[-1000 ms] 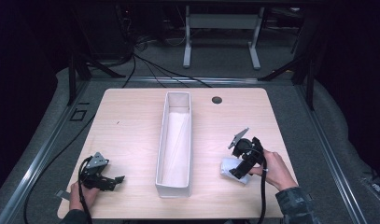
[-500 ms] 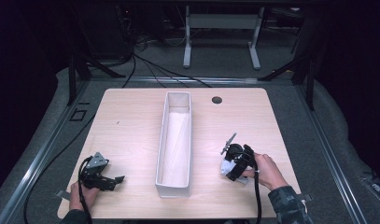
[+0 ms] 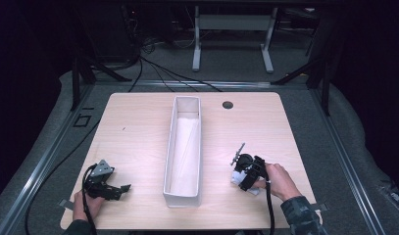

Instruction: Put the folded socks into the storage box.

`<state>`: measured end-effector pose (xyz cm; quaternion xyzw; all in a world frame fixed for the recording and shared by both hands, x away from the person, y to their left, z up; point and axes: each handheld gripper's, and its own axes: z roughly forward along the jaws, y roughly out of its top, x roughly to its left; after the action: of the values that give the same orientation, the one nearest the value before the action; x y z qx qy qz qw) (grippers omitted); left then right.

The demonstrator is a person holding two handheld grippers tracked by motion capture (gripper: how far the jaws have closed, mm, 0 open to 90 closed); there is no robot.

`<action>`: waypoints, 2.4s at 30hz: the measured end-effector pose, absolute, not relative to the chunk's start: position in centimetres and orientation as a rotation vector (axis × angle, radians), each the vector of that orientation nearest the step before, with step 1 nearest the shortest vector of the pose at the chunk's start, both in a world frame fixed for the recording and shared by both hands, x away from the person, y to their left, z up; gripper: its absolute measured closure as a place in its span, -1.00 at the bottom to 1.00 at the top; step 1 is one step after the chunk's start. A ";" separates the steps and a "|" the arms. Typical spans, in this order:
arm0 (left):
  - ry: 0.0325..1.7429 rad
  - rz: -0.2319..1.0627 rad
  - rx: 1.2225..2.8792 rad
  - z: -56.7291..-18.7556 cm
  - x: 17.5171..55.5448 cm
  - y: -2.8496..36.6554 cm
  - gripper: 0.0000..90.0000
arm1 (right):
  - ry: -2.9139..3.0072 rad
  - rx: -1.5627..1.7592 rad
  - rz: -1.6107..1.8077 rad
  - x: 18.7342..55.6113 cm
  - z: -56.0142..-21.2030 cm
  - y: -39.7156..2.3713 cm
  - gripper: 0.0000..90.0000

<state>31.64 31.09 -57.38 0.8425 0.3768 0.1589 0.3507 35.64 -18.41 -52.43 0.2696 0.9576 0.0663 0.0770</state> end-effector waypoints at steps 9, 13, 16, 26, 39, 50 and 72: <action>0.976 0.412 2.182 -57.4 31.6 31.1 -1.00 | 2.852 0.791 0.133 35.5 -52.6 -18.3 -0.29; 0.976 0.412 2.182 -57.4 31.6 31.1 -1.00 | 2.851 0.796 0.142 35.4 -52.7 -18.2 -0.17; 0.976 0.412 2.181 -57.4 31.6 31.1 -1.00 | 2.847 0.794 0.142 35.3 -52.6 -18.2 -0.06; 0.976 0.412 2.182 -57.4 31.6 31.1 -1.00 | 2.834 0.800 0.137 35.2 -52.6 -18.4 0.13; 0.976 0.412 2.181 -57.4 31.6 31.1 -1.00 | 2.851 0.835 0.163 35.3 -52.0 -19.3 0.21; 0.977 0.413 2.181 -57.4 31.6 31.1 -1.00 | 2.825 0.836 0.187 35.3 -50.2 -20.0 0.22; 0.977 0.413 2.181 -57.4 31.6 31.1 -1.00 | 2.781 0.822 0.240 37.0 -44.8 -19.7 0.22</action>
<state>31.63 31.10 -57.38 0.8421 0.3773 0.1596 0.3507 36.99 -19.74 -44.78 0.2807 0.9493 0.0819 0.1157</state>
